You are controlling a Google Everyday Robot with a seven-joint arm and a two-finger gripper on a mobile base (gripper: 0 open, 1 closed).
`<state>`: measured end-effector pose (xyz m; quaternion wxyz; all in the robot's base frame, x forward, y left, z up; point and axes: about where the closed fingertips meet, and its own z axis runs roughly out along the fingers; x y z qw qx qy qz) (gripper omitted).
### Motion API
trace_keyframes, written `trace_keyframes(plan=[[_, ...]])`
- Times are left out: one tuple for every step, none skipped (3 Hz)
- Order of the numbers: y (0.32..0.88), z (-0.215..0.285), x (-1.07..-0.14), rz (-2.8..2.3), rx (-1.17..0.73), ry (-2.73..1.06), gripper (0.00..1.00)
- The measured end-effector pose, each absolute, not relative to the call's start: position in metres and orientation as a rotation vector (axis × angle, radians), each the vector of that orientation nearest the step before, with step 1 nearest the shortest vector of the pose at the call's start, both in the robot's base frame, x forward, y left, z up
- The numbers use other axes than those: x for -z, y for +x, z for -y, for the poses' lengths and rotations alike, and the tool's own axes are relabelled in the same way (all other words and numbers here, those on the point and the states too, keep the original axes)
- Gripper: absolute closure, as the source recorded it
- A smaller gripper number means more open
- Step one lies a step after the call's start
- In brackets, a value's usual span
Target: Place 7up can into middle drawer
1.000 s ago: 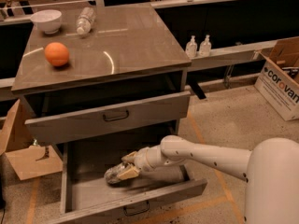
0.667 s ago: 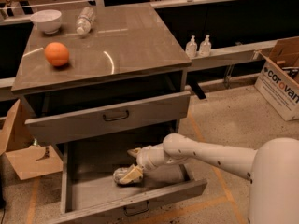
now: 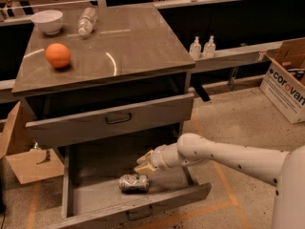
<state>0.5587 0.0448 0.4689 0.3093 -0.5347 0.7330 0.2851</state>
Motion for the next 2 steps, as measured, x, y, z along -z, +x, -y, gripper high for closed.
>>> trace_keyframes(plan=[[0.5599,-0.0078,-0.4843,-2.013,-0.641,-1.395,0.87],[0.5612,-0.0042,-0.4895,-2.018,-0.625,-1.395,0.9]])
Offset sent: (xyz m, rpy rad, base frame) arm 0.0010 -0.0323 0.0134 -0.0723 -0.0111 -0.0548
